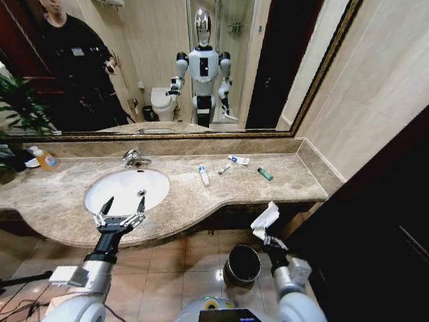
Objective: Pick up the trash from the sink and place it in the trash bin.
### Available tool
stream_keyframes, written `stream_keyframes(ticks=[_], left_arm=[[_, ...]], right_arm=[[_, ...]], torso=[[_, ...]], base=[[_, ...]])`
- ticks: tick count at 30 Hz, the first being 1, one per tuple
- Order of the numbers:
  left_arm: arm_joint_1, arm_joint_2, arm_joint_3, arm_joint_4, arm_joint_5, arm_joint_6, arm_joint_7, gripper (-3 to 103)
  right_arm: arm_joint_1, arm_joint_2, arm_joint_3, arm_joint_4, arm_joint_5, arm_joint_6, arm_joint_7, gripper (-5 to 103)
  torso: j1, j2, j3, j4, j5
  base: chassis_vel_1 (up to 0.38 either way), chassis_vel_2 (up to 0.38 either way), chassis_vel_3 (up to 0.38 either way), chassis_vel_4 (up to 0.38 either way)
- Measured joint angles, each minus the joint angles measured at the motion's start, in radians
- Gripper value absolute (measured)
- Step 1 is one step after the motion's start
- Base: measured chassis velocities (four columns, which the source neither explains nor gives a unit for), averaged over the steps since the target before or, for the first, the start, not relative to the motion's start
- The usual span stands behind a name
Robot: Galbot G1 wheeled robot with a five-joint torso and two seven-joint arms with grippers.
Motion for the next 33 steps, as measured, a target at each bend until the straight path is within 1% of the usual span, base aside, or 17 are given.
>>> stream_keyframes(ticks=[3, 4, 7, 8, 9, 10, 12, 14, 15, 17, 18, 20, 21, 24, 26, 29, 33], left_arm=[[0.0, 0.0, 0.0, 0.0, 0.0, 0.0, 0.0, 100], [0.0, 0.0, 0.0, 0.0, 0.0, 0.0, 0.0, 100], [0.0, 0.0, 0.0, 0.0, 0.0, 0.0, 0.0, 100], [0.0, 0.0, 0.0, 0.0, 0.0, 0.0, 0.0, 100], [0.0, 0.0, 0.0, 0.0, 0.0, 0.0, 0.0, 100], [0.0, 0.0, 0.0, 0.0, 0.0, 0.0, 0.0, 100], [0.0, 0.0, 0.0, 0.0, 0.0, 0.0, 0.0, 100], [0.0, 0.0, 0.0, 0.0, 0.0, 0.0, 0.0, 100], [0.0, 0.0, 0.0, 0.0, 0.0, 0.0, 0.0, 100], [0.0, 0.0, 0.0, 0.0, 0.0, 0.0, 0.0, 100], [0.0, 0.0, 0.0, 0.0, 0.0, 0.0, 0.0, 100], [0.0, 0.0, 0.0, 0.0, 0.0, 0.0, 0.0, 100], [0.0, 0.0, 0.0, 0.0, 0.0, 0.0, 0.0, 100], [0.0, 0.0, 0.0, 0.0, 0.0, 0.0, 0.0, 100], [0.0, 0.0, 0.0, 0.0, 0.0, 0.0, 0.0, 100], [0.0, 0.0, 0.0, 0.0, 0.0, 0.0, 0.0, 100], [0.0, 0.0, 0.0, 0.0, 0.0, 0.0, 0.0, 100]], right_arm=[[0.04, 0.006, 0.002, -0.139, -0.014, 0.062, -0.041, 0], [0.04, 0.006, 0.002, -0.139, -0.014, 0.062, -0.041, 0], [0.12, -0.002, 0.002, -0.315, -0.02, 0.128, -0.102, 0], [0.12, -0.002, 0.002, -0.315, -0.02, 0.128, -0.102, 0], [0.159, -0.003, 0.004, -0.385, -0.02, 0.143, -0.133, 0], [0.159, -0.003, 0.004, -0.385, -0.02, 0.143, -0.133, 0], [0.212, 0.003, 0.013, -0.48, -0.015, 0.156, -0.178, 0], [0.257, 0.012, 0.018, -0.559, -0.012, 0.164, -0.206, 0], [0.257, 0.012, 0.018, -0.559, -0.012, 0.164, -0.206, 0], [0.315, 0.024, 0.021, -0.683, -0.011, 0.19, -0.237, 0], [0.381, 0.025, 0.02, -0.833, -0.011, 0.217, -0.265, 0], [0.419, 0.025, 0.019, -0.922, -0.011, 0.233, -0.278, 0], [0.419, 0.025, 0.019, -0.922, -0.011, 0.233, -0.278, 0], [0.477, 0.032, 0.017, -1.044, -0.016, 0.255, -0.287, 0], [0.494, 0.036, 0.016, -1.082, -0.021, 0.261, -0.29, 0], [0.527, 0.044, 0.015, -1.159, -0.041, 0.276, -0.295, 0], [0.571, 0.058, 0.013, -1.268, -0.101, 0.312, -0.299, 0]], torso=[[0.0, 0.0, 0.0, 0.0, 0.0001], [0.0, 0.0, 0.0, 0.0, 0.0001], [0.0, 0.0, 0.0, 0.0, 0.0001], [0.0, 0.0, 0.0, 0.0, 0.0001], [0.0, 0.0, 0.0, 0.0, 0.0001], [0.0, 0.0, 0.0, 0.0, 0.0001], [0.0, 0.0, 0.0, 0.0, -0.0001], [0.0, 0.0, 0.0, 0.0001, 0.0003], [0.0, 0.0, 0.0, 0.0001, 0.0003], [0.0, 0.0, 0.0, 0.0, 0.0], [0.0, 0.0, 0.0, 0.0, 0.0], [0.0, 0.0, 0.0, 0.0, 0.0001], [0.0, 0.0, 0.0, 0.0, 0.0001], [0.0, 0.0, 0.0, 0.0001, 0.0001], [0.0, 0.0, 0.0, 0.0001, 0.0], [0.0, 0.0, 0.0, 0.0, 0.0], [0.0, 0.0, 0.0, 0.0, 0.0001]], base=[[0.0, 0.0, 0.0, 0.0], [0.0, 0.0, 0.0, 0.0], [0.0, 0.0, 0.0, 0.0], [0.0, 0.0, 0.0, 0.0], [0.0, 0.0, 0.0, 0.0], [0.0, 0.0, 0.0, 0.0], [0.0, 0.0, 0.0, 0.0], [0.0, 0.0, 0.0, 0.0], [0.0, 0.0, 0.0, 0.0], [0.0, 0.0, 0.0, 0.0], [0.0, 0.0, 0.0, 0.0], [0.0, 0.0, 0.0, 0.0], [0.0, 0.0, 0.0, 0.0], [0.0, 0.0, 0.0, 0.0], [0.0, 0.0, 0.0, 0.0], [0.0, 0.0, 0.0, 0.0], [0.0, 0.0, 0.0, 0.0]])
